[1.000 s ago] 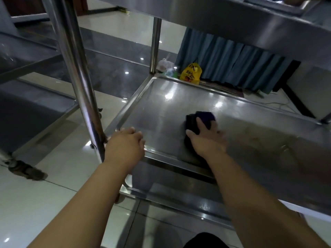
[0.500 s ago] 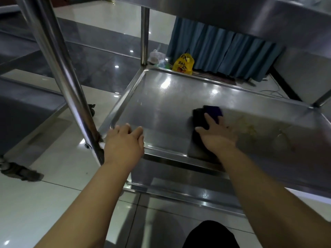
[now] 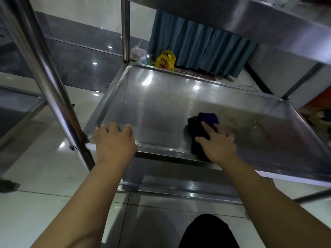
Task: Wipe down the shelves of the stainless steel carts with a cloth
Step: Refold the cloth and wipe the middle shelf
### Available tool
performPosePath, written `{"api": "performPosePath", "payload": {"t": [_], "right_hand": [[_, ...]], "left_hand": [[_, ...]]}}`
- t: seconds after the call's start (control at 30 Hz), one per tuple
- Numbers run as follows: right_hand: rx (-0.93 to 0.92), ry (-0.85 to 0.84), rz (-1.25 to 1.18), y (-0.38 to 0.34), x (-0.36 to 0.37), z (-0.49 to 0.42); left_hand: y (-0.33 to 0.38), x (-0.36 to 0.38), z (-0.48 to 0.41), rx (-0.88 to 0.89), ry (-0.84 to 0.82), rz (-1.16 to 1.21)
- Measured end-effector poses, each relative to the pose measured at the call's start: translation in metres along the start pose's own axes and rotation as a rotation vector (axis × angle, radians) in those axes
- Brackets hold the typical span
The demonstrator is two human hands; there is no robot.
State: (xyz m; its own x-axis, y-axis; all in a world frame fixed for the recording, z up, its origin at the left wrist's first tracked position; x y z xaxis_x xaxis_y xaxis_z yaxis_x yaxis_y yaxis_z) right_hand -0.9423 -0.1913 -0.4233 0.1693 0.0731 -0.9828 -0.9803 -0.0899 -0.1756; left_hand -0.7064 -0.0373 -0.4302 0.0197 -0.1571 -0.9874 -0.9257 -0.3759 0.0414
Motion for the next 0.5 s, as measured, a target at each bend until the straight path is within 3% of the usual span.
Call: {"api": "performPosePath", "payload": {"t": [0.07, 0.13, 0.2, 0.3, 0.4, 0.5], "right_hand": [[-0.269, -0.037, 0.004, -0.01, 0.006, 0.017], [-0.377, -0.078, 0.001, -0.001, -0.001, 0.017], [-0.232, -0.043, 0.04, 0.026, -0.01, 0.0], [0.164, 0.024, -0.012, 0.063, -0.017, -0.014], [0.249, 0.047, 0.012, 0.06, -0.016, -0.009], [0.252, 0.058, 0.03, 0.053, -0.017, -0.006]], "left_hand": [[-0.001, 0.002, 0.001, -0.002, 0.008, -0.024], [-0.001, 0.003, 0.003, 0.006, 0.021, -0.019], [-0.001, 0.003, 0.004, 0.012, 0.011, -0.014], [0.002, -0.001, 0.002, 0.005, -0.042, -0.01], [0.01, -0.009, 0.0, 0.024, -0.059, 0.032], [0.037, -0.016, -0.005, 0.147, 0.039, 0.192]]}}
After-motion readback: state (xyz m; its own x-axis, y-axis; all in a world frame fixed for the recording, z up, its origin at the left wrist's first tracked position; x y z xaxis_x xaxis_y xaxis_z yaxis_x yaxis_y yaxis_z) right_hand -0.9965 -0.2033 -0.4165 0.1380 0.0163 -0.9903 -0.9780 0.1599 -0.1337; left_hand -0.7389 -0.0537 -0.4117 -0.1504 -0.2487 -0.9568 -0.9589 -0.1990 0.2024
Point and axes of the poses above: each hand's wrist, its own z-axis away from the middle knuckle, its own x-axis out of the palm, y = z × x, the point moved 1 cm from there along -z, towards the middle knuckle, and after that the axes turned 11 degrees about x, right-handed, at the moved point
